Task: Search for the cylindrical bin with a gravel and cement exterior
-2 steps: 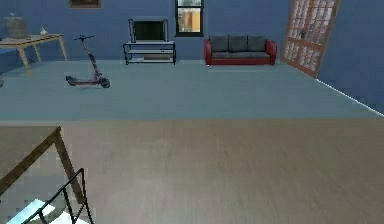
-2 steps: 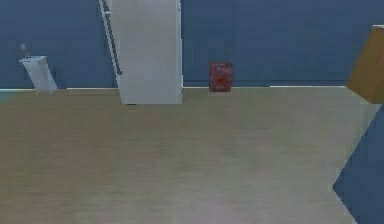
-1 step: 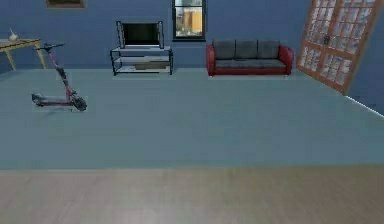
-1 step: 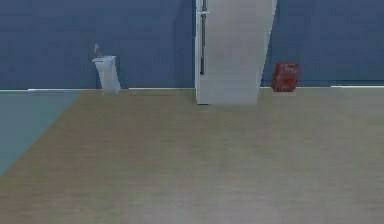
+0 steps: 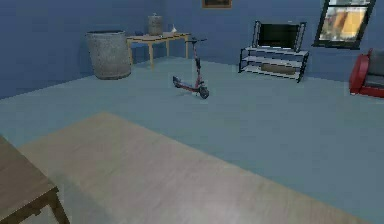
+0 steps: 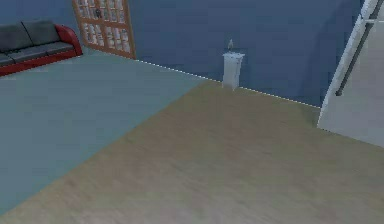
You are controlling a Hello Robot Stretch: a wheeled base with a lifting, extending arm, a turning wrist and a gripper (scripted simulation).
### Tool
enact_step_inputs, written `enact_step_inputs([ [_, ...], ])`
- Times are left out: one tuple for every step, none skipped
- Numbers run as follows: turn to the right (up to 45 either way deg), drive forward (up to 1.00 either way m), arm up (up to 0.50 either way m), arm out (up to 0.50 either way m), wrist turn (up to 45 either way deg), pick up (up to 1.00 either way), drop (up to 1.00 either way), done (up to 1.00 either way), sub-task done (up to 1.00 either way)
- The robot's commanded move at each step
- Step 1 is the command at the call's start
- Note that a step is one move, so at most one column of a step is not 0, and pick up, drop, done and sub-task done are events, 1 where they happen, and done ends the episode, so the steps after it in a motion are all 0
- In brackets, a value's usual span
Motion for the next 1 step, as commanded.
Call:
enact_step_inputs([
  [0.0, 0.10, 0.00, 0.00, 0.0, 0.00, 0.00, 0.00, 0.00],
])
